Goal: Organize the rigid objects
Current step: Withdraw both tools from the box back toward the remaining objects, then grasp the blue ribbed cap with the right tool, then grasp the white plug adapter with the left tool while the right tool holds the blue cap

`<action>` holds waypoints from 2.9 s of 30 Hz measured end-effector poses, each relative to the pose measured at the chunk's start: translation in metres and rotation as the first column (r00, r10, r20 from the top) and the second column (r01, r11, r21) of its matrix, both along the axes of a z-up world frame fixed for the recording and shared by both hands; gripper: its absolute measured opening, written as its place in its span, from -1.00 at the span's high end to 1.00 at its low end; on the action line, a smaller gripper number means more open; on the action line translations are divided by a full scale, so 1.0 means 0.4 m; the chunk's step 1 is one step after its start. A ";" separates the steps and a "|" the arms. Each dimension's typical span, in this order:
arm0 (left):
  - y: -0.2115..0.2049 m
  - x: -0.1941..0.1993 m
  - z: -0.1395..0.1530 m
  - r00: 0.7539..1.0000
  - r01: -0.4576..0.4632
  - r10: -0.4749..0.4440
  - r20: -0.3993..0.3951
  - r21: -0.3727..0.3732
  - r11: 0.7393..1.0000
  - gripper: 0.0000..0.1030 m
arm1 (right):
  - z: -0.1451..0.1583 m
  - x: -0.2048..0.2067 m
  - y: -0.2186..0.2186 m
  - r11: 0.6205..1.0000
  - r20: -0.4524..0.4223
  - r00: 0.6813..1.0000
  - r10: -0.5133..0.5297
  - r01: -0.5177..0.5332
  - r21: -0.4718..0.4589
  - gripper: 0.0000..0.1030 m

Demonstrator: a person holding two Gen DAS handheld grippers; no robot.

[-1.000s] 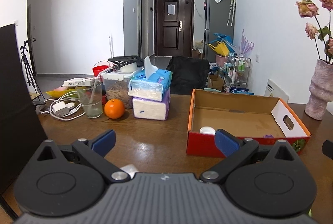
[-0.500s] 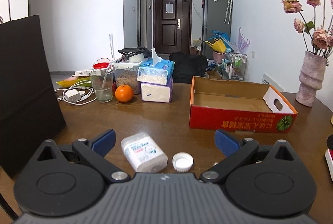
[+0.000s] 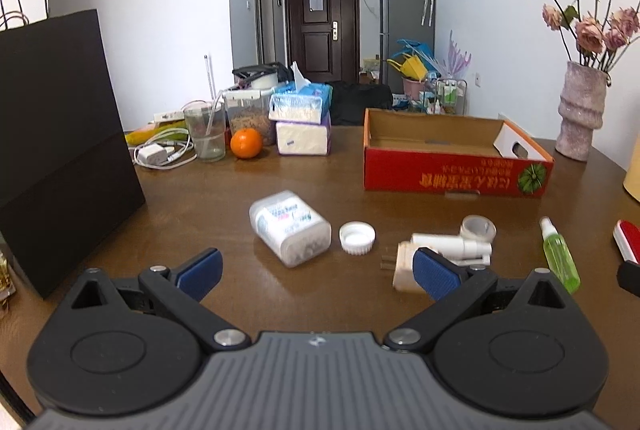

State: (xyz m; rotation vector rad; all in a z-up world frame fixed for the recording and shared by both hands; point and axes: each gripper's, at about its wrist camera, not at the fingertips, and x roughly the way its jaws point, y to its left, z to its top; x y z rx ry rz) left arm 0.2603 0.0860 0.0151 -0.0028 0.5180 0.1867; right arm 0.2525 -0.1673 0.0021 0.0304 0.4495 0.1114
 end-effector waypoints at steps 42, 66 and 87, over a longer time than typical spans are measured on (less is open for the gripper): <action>0.117 -0.095 -0.148 0.994 0.013 -0.027 -0.108 -0.129 0.992 -1.00 | -0.178 -0.006 0.235 0.977 -0.252 0.947 0.198 -0.211 -0.025 -0.12; 0.040 0.016 -0.149 0.991 0.072 -0.085 -0.106 -0.119 0.990 -1.00 | -0.157 0.073 0.117 0.992 -0.172 0.977 0.124 -0.118 0.044 -0.02; -0.136 0.258 -0.152 0.982 0.133 -0.135 -0.135 -0.024 0.991 -1.00 | -0.094 0.228 -0.018 0.999 -0.085 0.996 0.019 -0.015 0.048 -0.02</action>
